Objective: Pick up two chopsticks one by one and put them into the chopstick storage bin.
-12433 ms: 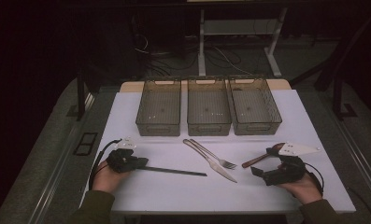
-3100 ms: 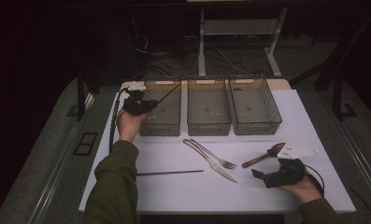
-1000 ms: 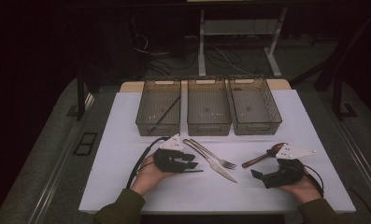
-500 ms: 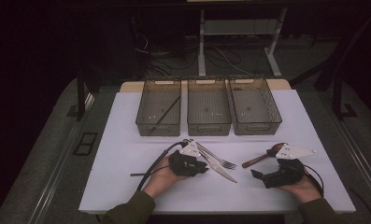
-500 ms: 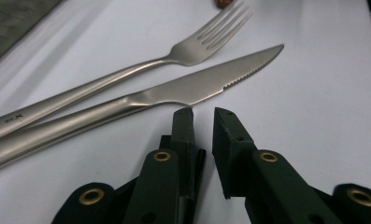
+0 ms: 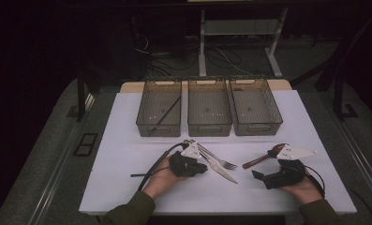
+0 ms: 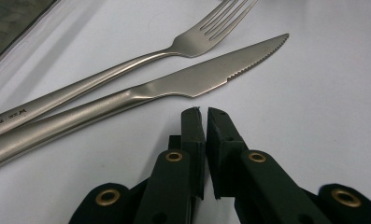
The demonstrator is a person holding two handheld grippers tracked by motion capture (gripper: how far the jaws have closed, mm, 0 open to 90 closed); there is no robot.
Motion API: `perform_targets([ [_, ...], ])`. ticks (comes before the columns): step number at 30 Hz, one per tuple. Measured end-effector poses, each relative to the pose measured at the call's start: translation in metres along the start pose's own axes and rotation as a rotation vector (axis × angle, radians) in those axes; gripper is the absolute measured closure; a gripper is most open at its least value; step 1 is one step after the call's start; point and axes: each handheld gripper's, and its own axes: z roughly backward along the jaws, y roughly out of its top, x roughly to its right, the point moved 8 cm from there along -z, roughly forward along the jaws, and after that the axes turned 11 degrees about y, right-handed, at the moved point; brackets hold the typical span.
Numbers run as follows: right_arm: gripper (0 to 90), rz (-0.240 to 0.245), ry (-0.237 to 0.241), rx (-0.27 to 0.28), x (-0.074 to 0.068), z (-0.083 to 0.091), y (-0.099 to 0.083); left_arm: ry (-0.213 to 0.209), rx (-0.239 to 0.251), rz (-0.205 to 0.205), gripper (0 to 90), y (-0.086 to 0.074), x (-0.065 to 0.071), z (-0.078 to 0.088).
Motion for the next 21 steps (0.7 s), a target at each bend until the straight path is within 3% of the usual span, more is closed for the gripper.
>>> perform_targets([
  [4, 0.4, 0.0, -0.001, 0.001, 0.0, 0.0, 0.0, 0.008, -0.003, 0.002, 85.3, 0.0, -0.003, 0.0],
  [7, 0.4, 0.0, -0.001, -0.001, 0.0, 0.0, 0.0, 0.024, -0.002, 0.032, 85.3, 0.001, -0.006, 0.001],
  [9, 0.4, 0.001, -0.001, -0.002, 0.001, 0.0, 0.0, 0.053, 0.001, 0.073, 85.3, 0.001, -0.017, 0.003],
  [18, 0.4, 0.0, -0.002, -0.001, 0.001, 0.0, 0.0, 0.16, -0.03, 0.159, 85.3, -0.007, -0.053, 0.005],
  [21, 0.4, -0.001, -0.002, -0.001, 0.001, 0.0, 0.0, 0.155, -0.021, 0.189, 84.8, -0.01, -0.058, 0.004],
])
